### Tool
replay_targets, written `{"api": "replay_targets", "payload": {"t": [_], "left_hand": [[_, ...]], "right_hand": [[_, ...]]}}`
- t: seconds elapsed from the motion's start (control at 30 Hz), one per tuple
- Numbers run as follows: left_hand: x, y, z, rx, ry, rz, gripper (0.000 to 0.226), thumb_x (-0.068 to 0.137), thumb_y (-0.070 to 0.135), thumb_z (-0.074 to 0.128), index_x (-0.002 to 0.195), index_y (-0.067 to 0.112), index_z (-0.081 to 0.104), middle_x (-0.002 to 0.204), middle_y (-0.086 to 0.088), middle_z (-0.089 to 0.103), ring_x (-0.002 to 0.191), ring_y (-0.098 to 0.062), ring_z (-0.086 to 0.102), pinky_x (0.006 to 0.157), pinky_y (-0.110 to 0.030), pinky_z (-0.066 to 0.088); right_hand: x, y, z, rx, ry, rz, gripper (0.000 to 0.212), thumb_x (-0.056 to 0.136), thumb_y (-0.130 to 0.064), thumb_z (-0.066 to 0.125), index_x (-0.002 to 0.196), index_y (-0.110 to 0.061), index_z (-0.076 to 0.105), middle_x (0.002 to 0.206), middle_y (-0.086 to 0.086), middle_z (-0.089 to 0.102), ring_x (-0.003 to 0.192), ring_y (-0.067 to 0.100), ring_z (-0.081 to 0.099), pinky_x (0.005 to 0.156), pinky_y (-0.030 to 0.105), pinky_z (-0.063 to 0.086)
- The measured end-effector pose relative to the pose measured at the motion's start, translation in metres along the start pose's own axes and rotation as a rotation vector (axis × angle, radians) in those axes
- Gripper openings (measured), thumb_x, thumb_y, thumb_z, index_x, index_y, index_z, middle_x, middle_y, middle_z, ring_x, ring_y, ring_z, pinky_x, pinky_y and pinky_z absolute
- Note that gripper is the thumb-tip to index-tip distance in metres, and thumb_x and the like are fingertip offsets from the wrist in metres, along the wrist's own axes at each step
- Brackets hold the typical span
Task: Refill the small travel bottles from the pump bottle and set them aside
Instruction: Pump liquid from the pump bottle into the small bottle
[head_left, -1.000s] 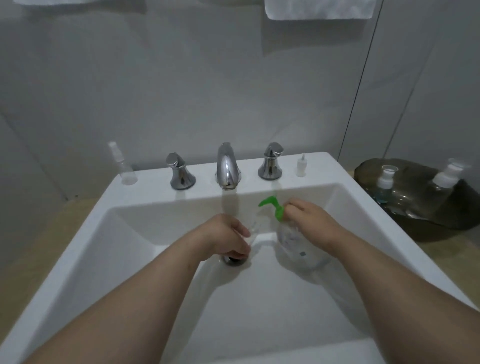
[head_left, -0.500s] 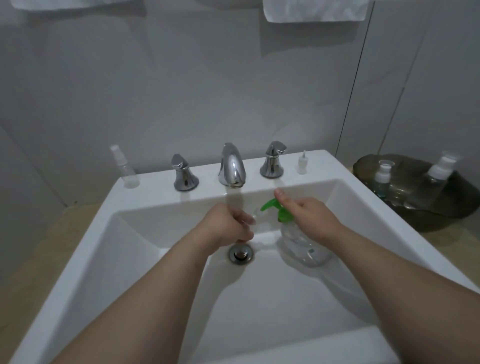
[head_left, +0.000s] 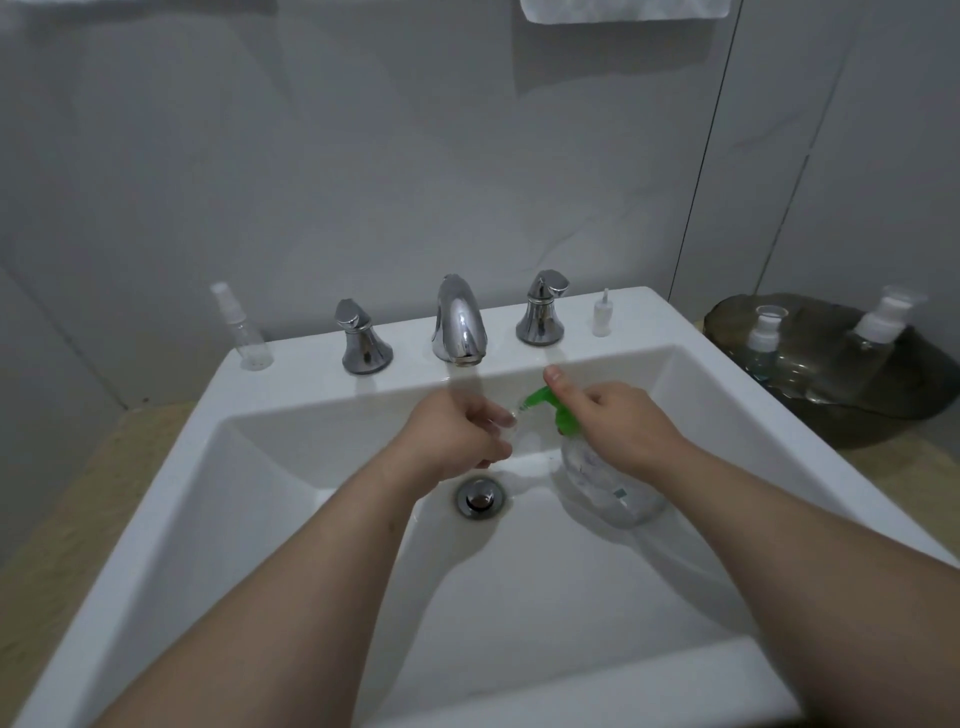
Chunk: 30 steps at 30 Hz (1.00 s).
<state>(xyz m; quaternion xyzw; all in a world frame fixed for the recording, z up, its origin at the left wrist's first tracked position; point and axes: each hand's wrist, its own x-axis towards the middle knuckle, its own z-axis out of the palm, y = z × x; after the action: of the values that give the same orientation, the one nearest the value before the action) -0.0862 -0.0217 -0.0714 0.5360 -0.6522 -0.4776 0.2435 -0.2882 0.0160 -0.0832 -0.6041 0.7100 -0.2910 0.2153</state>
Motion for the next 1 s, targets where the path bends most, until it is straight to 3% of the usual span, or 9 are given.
{"api": "replay_targets", "payload": {"t": [0.1,0.23,0.33,0.43,0.5,0.6,0.77,1.0], "left_hand": [[-0.003,0.001,0.002,0.023,0.001,0.032,0.025,0.082,-0.008,0.075,0.097,0.011,0.075,0.081,-0.004,0.060,0.067,-0.021,0.063,0.081,-0.038,0.064],[-0.004,-0.004,0.005,0.191,-0.008,0.068,0.028,0.079,-0.001,0.077,0.099,0.018,0.078,0.093,-0.002,0.065,0.066,-0.011,0.062,0.064,-0.021,0.056],[-0.004,-0.008,0.012,0.223,-0.039,0.060,0.026,0.077,0.000,0.079,0.089,0.023,0.075,0.091,-0.001,0.066,0.069,-0.010,0.061,0.066,-0.025,0.057],[-0.002,-0.009,0.017,0.291,-0.079,0.053,0.027,0.078,0.002,0.081,0.077,0.025,0.067,0.084,0.002,0.065,0.054,-0.002,0.058,0.054,-0.015,0.051],[0.001,-0.011,0.018,0.367,-0.082,0.047,0.025,0.079,0.007,0.083,0.078,0.025,0.066,0.081,0.006,0.065,0.058,-0.001,0.059,0.051,-0.009,0.045],[0.004,-0.013,0.018,0.378,-0.077,0.030,0.021,0.078,0.009,0.084,0.081,0.024,0.069,0.078,0.007,0.067,0.059,-0.002,0.061,0.054,-0.010,0.045],[0.004,-0.017,0.016,0.316,-0.097,0.014,0.027,0.078,0.004,0.084,0.071,0.024,0.068,0.070,0.005,0.067,0.049,-0.001,0.060,0.051,-0.010,0.045],[0.001,-0.021,0.014,0.239,-0.150,0.013,0.026,0.080,-0.003,0.081,0.071,0.018,0.068,0.055,0.008,0.064,0.047,-0.007,0.063,0.050,-0.012,0.046]], "right_hand": [[0.000,0.001,-0.006,-0.053,-0.025,0.041,0.090,0.085,-0.092,0.020,0.057,-0.013,0.054,0.074,0.009,0.068,0.078,0.028,0.064,0.083,0.042,0.052],[0.002,0.002,-0.015,-0.111,-0.171,0.124,0.105,0.069,-0.103,0.017,0.079,-0.016,0.074,0.086,0.002,0.072,0.088,0.025,0.067,0.095,0.043,0.052],[0.000,0.000,-0.017,-0.141,-0.190,0.148,0.089,0.081,-0.095,0.029,0.081,-0.018,0.074,0.084,-0.002,0.071,0.088,0.022,0.066,0.097,0.042,0.052],[-0.001,-0.006,-0.014,-0.183,-0.209,0.162,0.082,0.084,-0.092,0.032,0.082,-0.021,0.074,0.084,-0.005,0.068,0.090,0.021,0.065,0.098,0.041,0.050],[-0.003,-0.011,-0.012,-0.241,-0.227,0.175,0.076,0.088,-0.087,0.030,0.084,-0.022,0.070,0.087,-0.004,0.066,0.093,0.022,0.063,0.098,0.042,0.049],[-0.004,-0.014,-0.008,-0.327,-0.193,0.163,0.076,0.089,-0.085,0.025,0.091,-0.021,0.066,0.100,0.001,0.066,0.096,0.026,0.061,0.089,0.040,0.048],[-0.004,-0.014,-0.001,-0.378,-0.095,0.172,0.074,0.086,-0.082,0.028,0.084,-0.020,0.069,0.090,0.001,0.067,0.082,0.023,0.062,0.070,0.034,0.043],[-0.008,-0.022,-0.003,-0.367,-0.097,0.201,0.062,0.088,-0.069,0.037,0.079,-0.015,0.067,0.083,0.003,0.066,0.074,0.022,0.062,0.068,0.032,0.044]]}}
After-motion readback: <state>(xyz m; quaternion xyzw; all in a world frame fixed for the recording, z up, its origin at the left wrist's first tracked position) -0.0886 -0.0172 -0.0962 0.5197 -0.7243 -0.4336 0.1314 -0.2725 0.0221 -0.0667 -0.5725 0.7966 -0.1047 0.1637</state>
